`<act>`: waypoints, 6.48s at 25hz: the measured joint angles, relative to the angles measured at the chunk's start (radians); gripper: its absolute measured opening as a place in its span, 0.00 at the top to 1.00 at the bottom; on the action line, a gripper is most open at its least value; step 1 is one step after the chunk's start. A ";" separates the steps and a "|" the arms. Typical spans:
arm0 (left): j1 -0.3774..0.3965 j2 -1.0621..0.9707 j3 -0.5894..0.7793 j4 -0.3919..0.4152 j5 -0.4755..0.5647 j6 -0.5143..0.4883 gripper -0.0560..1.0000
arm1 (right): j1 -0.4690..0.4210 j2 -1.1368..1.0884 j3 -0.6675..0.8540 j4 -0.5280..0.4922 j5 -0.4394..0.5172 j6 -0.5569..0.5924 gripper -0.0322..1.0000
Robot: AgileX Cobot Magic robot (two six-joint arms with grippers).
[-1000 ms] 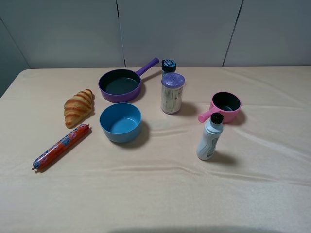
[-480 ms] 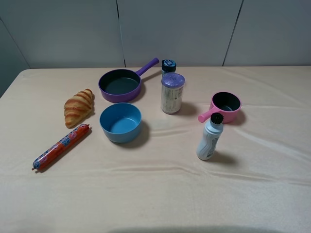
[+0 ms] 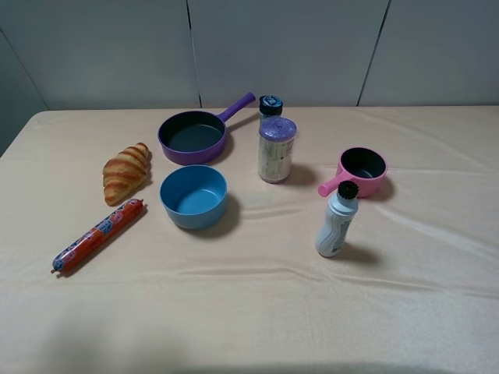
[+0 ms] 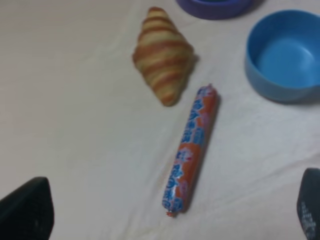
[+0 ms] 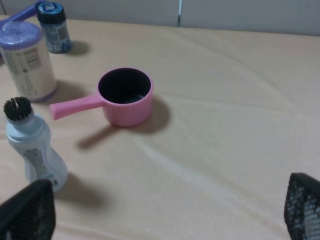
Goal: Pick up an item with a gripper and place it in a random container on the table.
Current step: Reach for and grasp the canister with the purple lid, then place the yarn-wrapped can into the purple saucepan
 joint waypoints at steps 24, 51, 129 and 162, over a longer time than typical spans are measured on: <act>-0.356 0.528 -0.211 -0.005 -0.160 0.004 0.01 | 0.000 0.000 0.000 0.000 0.000 0.000 0.30; -0.561 1.045 -0.662 -0.010 -0.207 0.012 0.01 | 0.000 0.000 0.000 0.000 0.000 0.000 0.30; -0.621 1.640 -0.978 -0.016 -0.489 0.042 0.37 | 0.000 0.000 0.000 0.011 0.000 0.000 0.30; -0.621 1.585 -0.978 -0.014 -0.453 0.042 0.37 | 0.000 0.000 0.000 0.011 0.000 0.000 0.30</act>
